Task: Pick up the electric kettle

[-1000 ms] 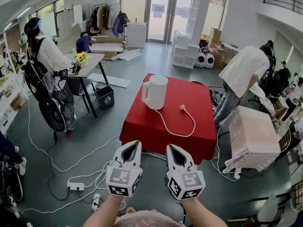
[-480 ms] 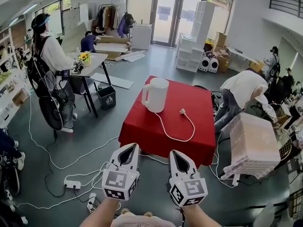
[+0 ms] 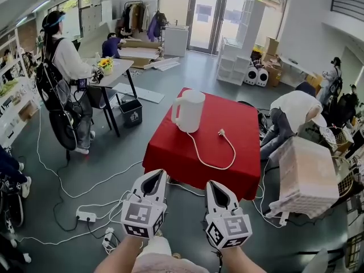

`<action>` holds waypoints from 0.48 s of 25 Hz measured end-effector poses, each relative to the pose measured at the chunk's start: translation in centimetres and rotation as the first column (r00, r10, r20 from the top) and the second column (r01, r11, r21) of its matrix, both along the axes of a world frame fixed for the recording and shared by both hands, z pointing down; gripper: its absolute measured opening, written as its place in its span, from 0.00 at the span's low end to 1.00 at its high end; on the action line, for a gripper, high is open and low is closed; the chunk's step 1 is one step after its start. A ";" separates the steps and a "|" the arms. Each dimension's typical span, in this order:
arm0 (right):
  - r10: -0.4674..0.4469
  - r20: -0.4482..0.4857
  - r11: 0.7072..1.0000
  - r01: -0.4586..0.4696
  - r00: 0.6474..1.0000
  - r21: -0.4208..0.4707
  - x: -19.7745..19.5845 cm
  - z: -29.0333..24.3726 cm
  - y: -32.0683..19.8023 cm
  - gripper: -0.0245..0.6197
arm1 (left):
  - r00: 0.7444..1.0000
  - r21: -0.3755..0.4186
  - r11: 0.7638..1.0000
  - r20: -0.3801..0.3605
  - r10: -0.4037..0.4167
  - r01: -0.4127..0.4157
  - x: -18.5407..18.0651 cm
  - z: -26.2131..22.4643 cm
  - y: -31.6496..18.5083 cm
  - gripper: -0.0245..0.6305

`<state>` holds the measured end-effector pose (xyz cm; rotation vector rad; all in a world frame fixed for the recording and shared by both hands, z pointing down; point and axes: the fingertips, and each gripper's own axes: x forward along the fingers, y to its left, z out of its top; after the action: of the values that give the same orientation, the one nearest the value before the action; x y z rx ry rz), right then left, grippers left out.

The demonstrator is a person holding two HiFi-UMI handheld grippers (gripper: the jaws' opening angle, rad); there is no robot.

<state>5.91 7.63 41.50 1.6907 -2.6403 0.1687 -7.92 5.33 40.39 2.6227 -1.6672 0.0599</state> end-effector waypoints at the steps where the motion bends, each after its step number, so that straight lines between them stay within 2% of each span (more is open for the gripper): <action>1: -0.001 0.001 1.000 0.001 1.000 -0.002 0.1 0.1 -0.2 0.07 | 1.000 0.001 1.000 -0.003 -0.002 0.002 0.0 0.0 -0.2 0.06; 12: 0.019 -0.004 1.000 -0.019 1.000 -0.011 1.4 0.9 -4.1 0.07 | 1.000 0.009 1.000 -0.015 0.004 -0.003 0.4 0.2 -4.9 0.06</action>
<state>7.33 3.54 42.36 1.7111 -2.6163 0.1794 -7.54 0.45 40.60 2.6255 -1.6620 0.0329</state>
